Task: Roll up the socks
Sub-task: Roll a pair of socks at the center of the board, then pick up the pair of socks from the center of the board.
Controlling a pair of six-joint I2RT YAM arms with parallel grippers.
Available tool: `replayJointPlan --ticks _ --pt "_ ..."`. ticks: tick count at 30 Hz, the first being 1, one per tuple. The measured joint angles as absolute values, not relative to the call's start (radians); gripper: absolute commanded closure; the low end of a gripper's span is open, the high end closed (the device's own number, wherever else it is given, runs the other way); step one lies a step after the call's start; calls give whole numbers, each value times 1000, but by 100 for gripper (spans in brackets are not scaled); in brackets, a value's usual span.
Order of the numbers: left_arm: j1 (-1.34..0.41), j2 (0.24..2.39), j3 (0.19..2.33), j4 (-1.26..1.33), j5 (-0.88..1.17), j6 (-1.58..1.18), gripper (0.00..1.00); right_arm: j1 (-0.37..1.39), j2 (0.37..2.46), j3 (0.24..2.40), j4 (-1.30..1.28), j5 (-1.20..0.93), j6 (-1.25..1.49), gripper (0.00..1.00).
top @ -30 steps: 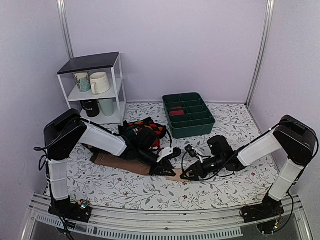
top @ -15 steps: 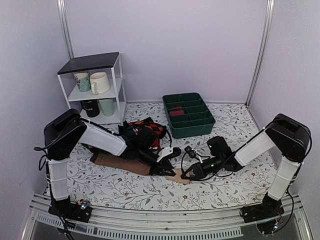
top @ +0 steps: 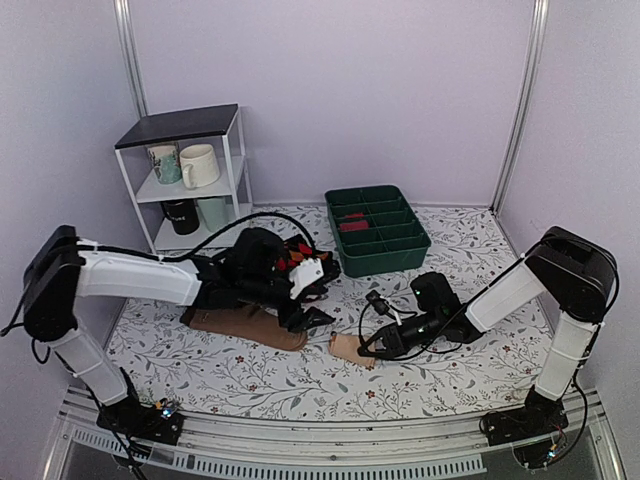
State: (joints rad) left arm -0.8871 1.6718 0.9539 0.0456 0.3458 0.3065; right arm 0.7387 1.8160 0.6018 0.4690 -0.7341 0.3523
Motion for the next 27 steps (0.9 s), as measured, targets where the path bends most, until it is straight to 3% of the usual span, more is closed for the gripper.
replayJointPlan --ticks 2,3,4,9,17,27 --pt "-886 1588 933 76 321 299 17 738 1814 602 469 -734 352 100" --pt "-886 1554 923 92 308 297 4 736 1811 602 466 -731 353 100" --pt "-886 1528 913 107 296 294 1 733 1803 602 457 -725 354 100" --pt "-886 1412 791 185 213 268 0 700 1680 642 281 -666 339 100" --pt "-882 1251 597 383 43 210 1 599 1542 916 -22 -604 166 100" --pt "-866 1273 633 453 -89 139 1 399 1576 1254 -293 -562 -104 100"
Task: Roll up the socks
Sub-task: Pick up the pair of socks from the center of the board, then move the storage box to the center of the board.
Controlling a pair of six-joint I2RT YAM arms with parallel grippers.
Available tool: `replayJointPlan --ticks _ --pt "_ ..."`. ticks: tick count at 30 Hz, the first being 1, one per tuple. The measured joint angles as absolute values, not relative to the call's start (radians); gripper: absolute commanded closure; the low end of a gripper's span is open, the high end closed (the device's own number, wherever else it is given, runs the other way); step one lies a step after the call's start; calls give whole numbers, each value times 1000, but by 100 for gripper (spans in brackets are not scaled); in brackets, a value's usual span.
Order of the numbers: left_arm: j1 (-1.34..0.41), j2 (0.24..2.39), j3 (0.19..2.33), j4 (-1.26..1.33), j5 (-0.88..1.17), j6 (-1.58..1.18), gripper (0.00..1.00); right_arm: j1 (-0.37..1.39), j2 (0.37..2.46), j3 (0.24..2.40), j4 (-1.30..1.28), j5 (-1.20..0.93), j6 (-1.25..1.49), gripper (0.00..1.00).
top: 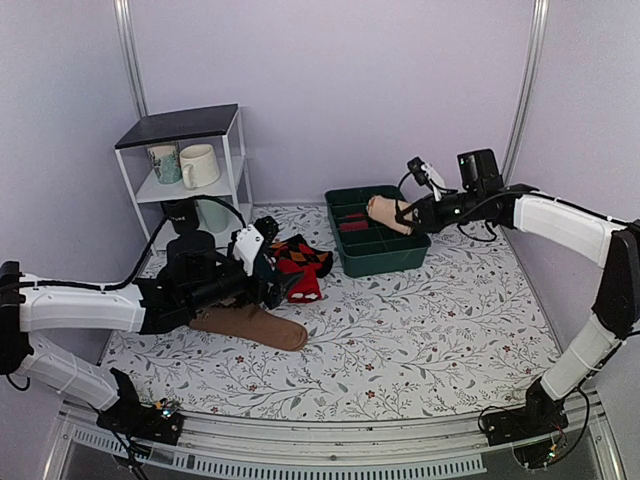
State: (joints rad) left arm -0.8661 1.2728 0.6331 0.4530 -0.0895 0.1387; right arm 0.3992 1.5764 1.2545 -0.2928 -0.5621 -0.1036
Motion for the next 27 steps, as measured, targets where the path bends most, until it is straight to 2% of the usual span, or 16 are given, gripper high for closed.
replayJointPlan --ticks 5,15,27 --pt "-836 1275 665 450 -95 117 0 358 1707 1489 -361 -546 -213 100" --pt "-817 1270 665 435 -81 115 1 353 1956 1791 -651 -461 -520 100" --pt "-813 1323 665 437 -49 124 1 353 2103 1922 -756 -394 -751 100"
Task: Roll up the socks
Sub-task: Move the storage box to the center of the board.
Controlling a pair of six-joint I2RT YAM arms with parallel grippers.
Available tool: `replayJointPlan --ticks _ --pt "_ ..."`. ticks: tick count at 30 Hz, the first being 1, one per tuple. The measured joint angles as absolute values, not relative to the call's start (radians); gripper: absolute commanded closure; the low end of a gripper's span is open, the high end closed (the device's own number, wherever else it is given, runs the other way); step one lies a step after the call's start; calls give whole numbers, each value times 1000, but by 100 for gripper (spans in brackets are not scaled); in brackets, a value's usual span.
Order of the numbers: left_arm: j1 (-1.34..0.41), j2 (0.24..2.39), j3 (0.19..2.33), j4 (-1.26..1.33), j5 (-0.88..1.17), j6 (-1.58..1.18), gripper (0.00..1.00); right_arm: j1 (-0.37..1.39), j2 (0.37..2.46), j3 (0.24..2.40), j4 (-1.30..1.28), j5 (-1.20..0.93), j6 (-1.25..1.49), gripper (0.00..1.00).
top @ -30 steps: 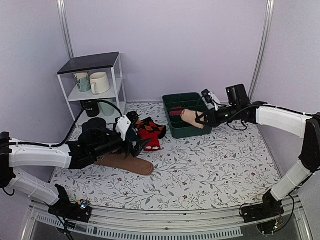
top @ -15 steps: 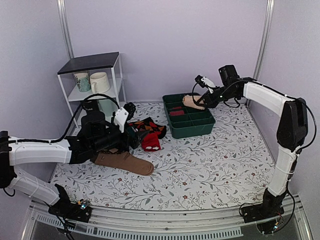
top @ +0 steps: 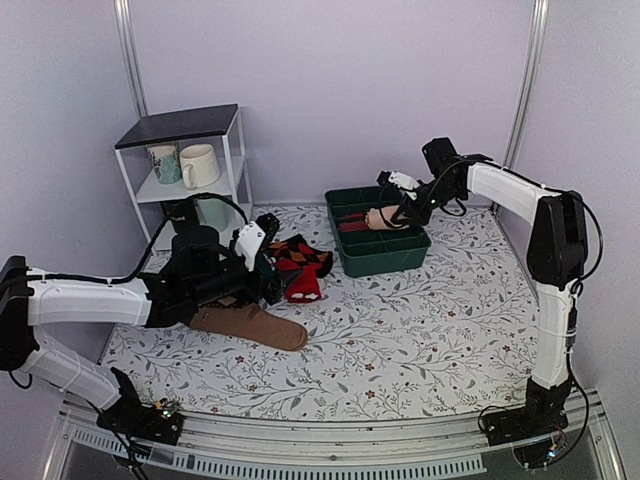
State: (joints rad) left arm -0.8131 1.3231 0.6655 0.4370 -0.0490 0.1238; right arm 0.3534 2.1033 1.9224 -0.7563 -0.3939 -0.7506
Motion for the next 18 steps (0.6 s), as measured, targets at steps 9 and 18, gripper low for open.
replayJointPlan --ticks 9,18 --pt "-812 1327 665 437 -45 137 0 376 2128 1887 -770 -323 -795 100" --pt "-811 1326 651 440 -46 143 1 438 2146 1825 -739 -222 -804 100"
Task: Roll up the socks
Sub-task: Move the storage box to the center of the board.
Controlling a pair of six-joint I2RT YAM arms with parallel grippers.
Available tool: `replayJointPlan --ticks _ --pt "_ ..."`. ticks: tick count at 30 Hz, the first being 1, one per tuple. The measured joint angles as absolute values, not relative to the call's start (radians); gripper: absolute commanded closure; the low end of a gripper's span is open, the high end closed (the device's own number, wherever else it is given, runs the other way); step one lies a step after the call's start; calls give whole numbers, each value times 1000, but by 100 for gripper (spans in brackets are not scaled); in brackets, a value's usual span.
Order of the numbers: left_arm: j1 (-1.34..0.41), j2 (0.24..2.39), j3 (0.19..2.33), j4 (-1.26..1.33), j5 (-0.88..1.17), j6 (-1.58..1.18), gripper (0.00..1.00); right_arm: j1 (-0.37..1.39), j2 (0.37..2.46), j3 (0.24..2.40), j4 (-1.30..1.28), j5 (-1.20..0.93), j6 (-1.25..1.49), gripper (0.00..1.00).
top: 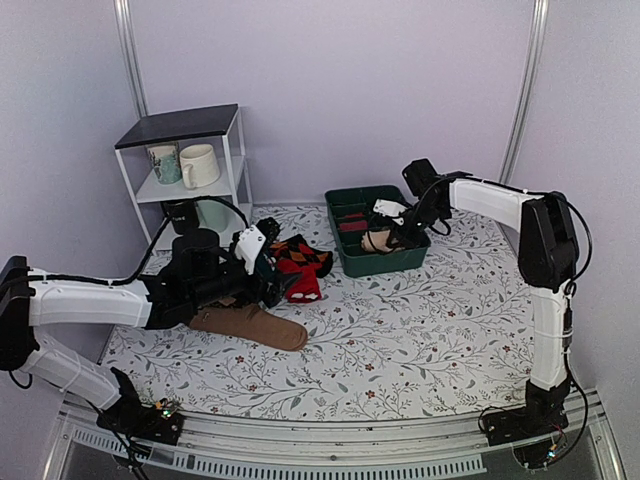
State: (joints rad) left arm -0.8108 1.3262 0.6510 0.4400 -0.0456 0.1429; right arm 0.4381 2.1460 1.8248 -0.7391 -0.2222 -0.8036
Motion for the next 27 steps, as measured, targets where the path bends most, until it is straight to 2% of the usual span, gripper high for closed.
replayJointPlan --ticks 11,18,27 --pt "-809 1326 638 443 -47 153 1 520 2047 1623 -580 -136 -754 100" --pt "-809 1326 636 444 -46 154 1 592 1956 1490 -547 -147 -678 100" --pt "-809 1326 631 444 -44 154 0 617 1905 1442 -556 -221 -584 100"
